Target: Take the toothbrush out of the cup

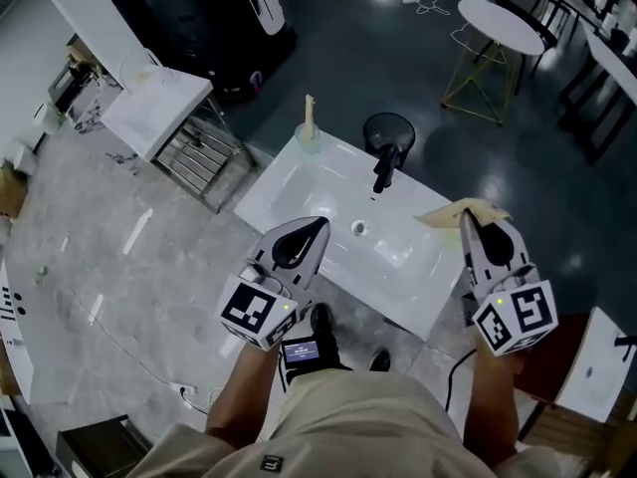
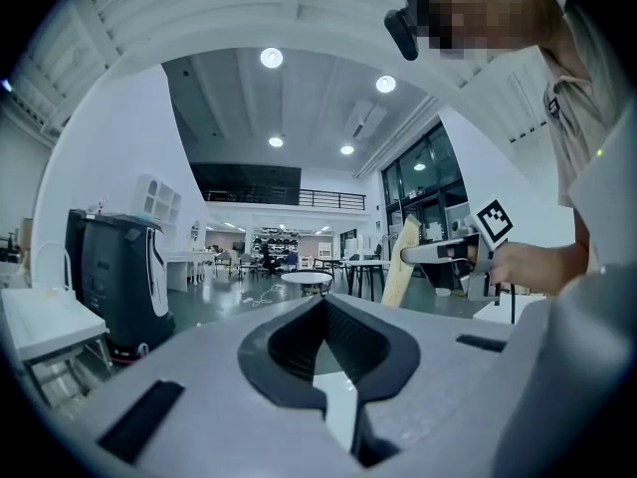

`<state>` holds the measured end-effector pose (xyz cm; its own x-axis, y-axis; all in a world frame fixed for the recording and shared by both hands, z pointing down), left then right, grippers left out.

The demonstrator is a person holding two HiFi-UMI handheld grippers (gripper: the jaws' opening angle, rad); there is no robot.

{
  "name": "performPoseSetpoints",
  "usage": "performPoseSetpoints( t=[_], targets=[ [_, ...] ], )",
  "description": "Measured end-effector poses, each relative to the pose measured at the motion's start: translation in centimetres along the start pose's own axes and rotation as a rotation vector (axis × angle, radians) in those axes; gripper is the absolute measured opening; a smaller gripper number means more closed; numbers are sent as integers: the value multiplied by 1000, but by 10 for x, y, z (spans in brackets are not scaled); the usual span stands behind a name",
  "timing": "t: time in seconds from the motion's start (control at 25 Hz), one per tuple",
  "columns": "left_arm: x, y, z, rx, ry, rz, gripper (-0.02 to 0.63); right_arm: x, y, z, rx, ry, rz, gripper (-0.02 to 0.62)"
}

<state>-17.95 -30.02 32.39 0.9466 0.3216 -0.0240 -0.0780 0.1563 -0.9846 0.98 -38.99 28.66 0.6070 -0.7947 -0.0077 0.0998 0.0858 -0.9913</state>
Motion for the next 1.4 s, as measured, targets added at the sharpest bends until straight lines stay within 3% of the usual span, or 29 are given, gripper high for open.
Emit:
performPoseSetpoints(
  t=[0.44,0.76,1.28,1.4],
  targets=[
    [-43,-8,0,3,63,4,6,-31,6,-26,-6,73,3,28],
    [-117,-33,-27,-12,92,18,6,-42,-4,-61,-30,71,1,28],
    [-238,-129,-109,-142,97,30,11,-44,-34,-118,-80,18,-16,28],
    [-262,-152,-133,-173,109,29,45,-42,-38,-126,-96,4,-24,28]
  ],
)
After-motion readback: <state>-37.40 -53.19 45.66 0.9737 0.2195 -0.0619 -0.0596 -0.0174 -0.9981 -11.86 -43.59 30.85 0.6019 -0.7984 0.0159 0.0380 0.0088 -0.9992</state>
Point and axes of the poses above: the fingertips, and each gripper's own axes: z backward along the fingers, x to its right, y out of its top, the point moved 1 cm from there along z, backward along the fingers, and after that the axes turned 14 degrees about x, right-handed, at the moved point
